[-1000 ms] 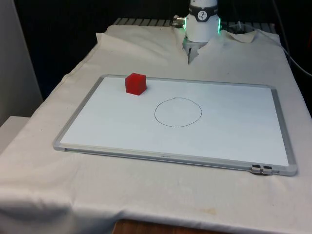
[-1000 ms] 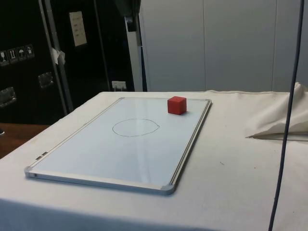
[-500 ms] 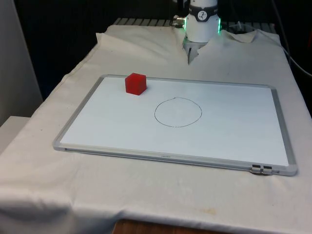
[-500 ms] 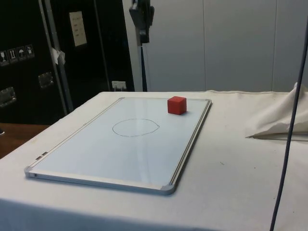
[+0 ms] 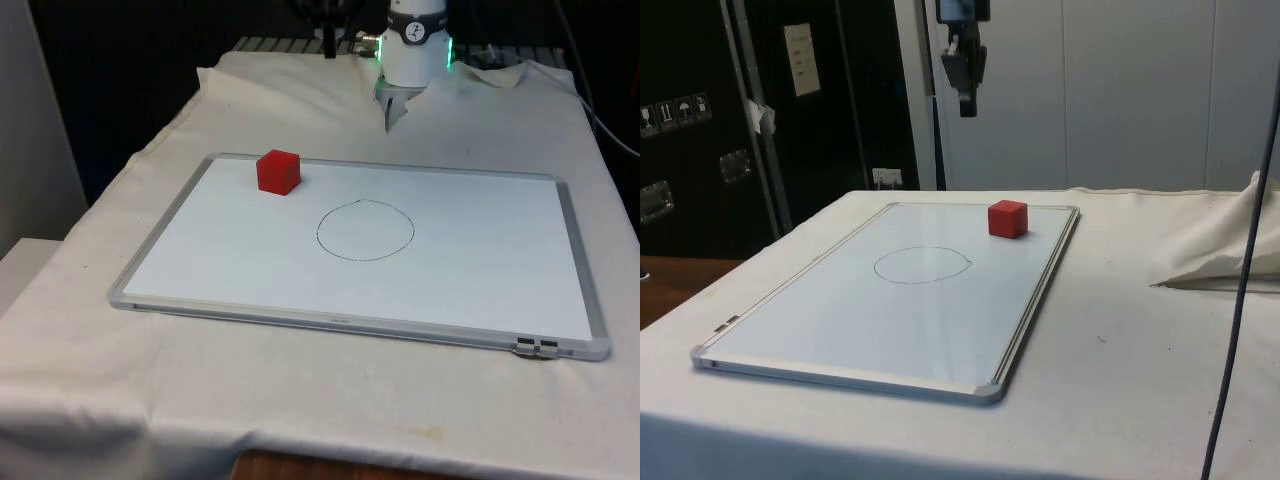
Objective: Push the cube into the marked area.
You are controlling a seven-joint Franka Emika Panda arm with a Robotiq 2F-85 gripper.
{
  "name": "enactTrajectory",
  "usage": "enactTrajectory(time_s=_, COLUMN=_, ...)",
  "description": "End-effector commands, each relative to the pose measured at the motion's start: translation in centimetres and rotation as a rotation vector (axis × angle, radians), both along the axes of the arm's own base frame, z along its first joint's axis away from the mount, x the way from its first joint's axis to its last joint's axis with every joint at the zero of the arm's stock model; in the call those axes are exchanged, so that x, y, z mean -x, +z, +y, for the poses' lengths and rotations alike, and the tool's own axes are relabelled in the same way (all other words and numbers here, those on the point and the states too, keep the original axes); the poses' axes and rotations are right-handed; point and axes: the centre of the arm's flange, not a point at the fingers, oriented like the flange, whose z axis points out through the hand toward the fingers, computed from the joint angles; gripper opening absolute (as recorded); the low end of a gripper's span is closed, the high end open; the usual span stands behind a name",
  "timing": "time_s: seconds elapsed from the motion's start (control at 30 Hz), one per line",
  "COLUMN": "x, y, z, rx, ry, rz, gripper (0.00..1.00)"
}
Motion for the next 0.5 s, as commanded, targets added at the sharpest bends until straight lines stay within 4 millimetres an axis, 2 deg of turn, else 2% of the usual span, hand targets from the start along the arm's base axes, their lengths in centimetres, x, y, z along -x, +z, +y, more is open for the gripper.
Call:
enactTrajectory(time_s=0.0, x=0.2, y=-0.6, z=-0.7, rx=-0.002, ry=0.001, rz=-0.007, gripper=0.00)
enactTrajectory(time_s=0.2, x=0.8, y=-2.4, z=-2.9, rx=0.005, ry=0.003, rz=-0.006, gripper=0.00)
enactTrajectory(time_s=0.23, x=0.6, y=-2.4, z=-2.8, rx=0.008, ry=0.000, rz=0.004, gripper=0.00)
enactTrajectory(time_s=0.47, x=1.6, y=-3.1, z=-5.5, rx=0.015, ry=0.010, rz=-0.016, gripper=0.00)
